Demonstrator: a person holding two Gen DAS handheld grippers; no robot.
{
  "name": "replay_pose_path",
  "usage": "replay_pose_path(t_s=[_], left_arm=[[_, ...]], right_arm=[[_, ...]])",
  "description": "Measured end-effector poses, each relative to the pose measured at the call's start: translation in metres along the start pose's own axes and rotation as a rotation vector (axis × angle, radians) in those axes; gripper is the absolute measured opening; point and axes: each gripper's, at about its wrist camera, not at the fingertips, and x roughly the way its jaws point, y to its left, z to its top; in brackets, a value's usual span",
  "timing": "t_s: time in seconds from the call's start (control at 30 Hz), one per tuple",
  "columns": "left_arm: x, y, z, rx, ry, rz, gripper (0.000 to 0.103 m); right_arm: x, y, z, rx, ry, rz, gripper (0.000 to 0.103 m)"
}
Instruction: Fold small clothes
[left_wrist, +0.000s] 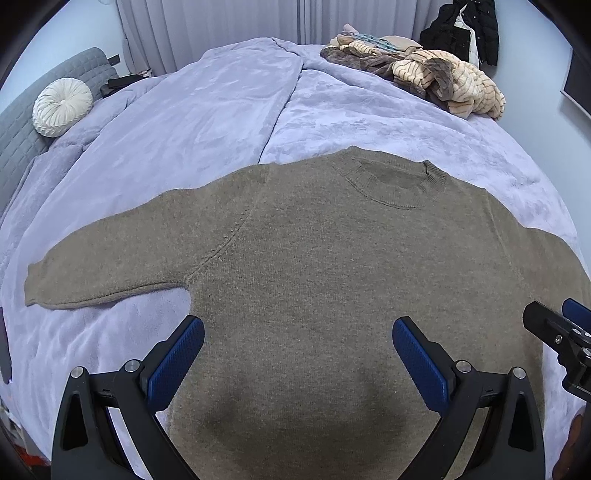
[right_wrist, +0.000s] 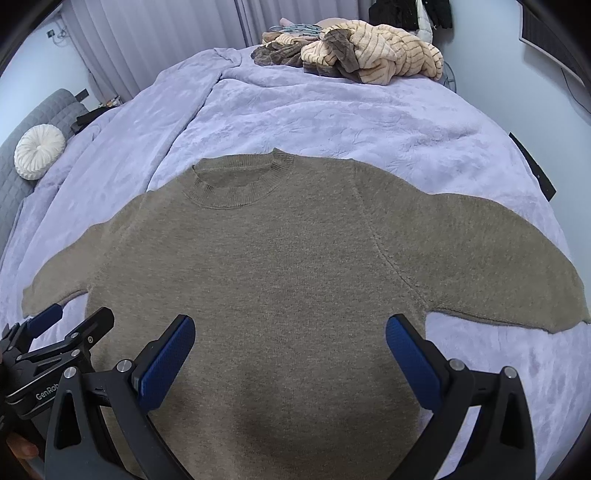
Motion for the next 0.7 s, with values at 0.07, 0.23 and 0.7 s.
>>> replay_pose_path(t_s=[0.07,0.23,0.7], left_arm=[[0.004,0.003,0.003,0.007,0.003,-0.007,0.102],[0.010,0.004,0.006,0.023,0.003,-0.011,0.102],[0.020,0.005,0.011,0.030,0.011,-0.013,0.102]], right_arm=[[0.000,0.000,0.000,0.000,0.001,0.000,0.103],[0.000,0.001,-0.001,-0.008,0.003,-0.007,0.103],[0.001,0.003,-0.004,-0.034,-0.016,-0.068,0.103]])
